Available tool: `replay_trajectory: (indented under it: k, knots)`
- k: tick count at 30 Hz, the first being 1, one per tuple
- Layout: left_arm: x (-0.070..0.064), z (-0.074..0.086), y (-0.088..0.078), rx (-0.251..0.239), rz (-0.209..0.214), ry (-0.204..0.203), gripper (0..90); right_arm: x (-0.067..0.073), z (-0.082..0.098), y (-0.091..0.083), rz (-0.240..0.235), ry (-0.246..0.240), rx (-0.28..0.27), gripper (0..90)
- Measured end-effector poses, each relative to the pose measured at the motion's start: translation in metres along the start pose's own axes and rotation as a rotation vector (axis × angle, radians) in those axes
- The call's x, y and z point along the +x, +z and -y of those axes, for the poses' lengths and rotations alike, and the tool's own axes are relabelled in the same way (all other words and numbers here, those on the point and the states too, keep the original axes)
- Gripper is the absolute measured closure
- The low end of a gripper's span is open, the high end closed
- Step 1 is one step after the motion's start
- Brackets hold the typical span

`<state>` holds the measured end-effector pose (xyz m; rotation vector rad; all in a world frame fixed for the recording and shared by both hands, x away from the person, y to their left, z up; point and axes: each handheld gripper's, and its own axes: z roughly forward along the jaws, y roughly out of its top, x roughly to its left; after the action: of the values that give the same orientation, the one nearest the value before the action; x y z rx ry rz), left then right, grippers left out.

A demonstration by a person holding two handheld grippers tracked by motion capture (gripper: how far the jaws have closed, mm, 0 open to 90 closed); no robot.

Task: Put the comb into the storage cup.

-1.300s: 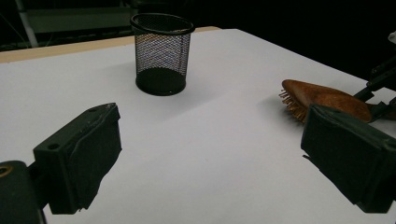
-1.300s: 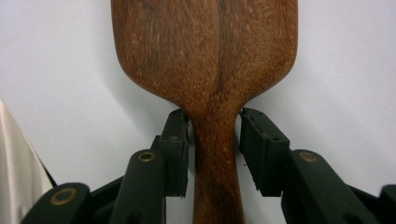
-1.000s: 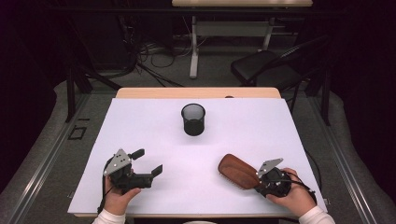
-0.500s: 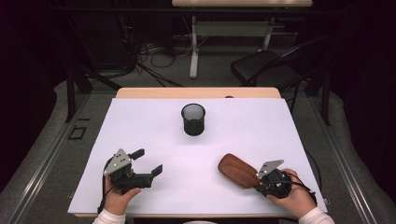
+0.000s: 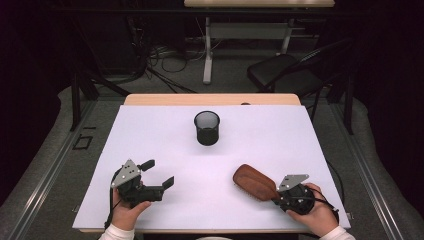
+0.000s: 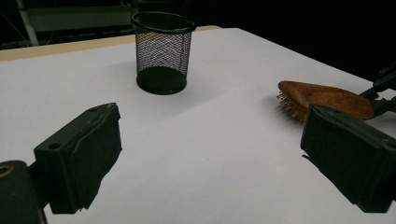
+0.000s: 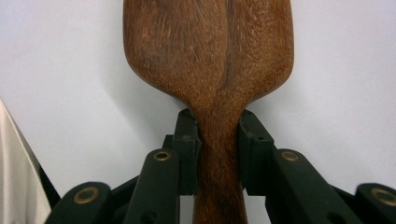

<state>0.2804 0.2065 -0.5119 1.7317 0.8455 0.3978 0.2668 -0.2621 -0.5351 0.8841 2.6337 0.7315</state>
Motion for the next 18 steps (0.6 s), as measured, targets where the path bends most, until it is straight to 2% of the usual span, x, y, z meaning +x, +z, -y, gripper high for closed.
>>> replay_trajectory:
  k: [12, 13, 18]
  knots:
    - [0.000, 0.000, 0.000, 0.000, -0.002, -0.001, 5.4, 0.001, -0.008, -0.004, 0.008, 0.019, -0.057, 71.8]
    - [0.000, 0.000, 0.000, 0.003, -0.002, 0.001, 5.4, 0.000, -0.010, -0.005, 0.008, 0.021, -0.081, 71.7]
    - [0.000, 0.000, 0.000, 0.001, -0.002, 0.001, 5.4, 0.000, -0.015, -0.009, -0.003, 0.027, -0.110, 71.7]
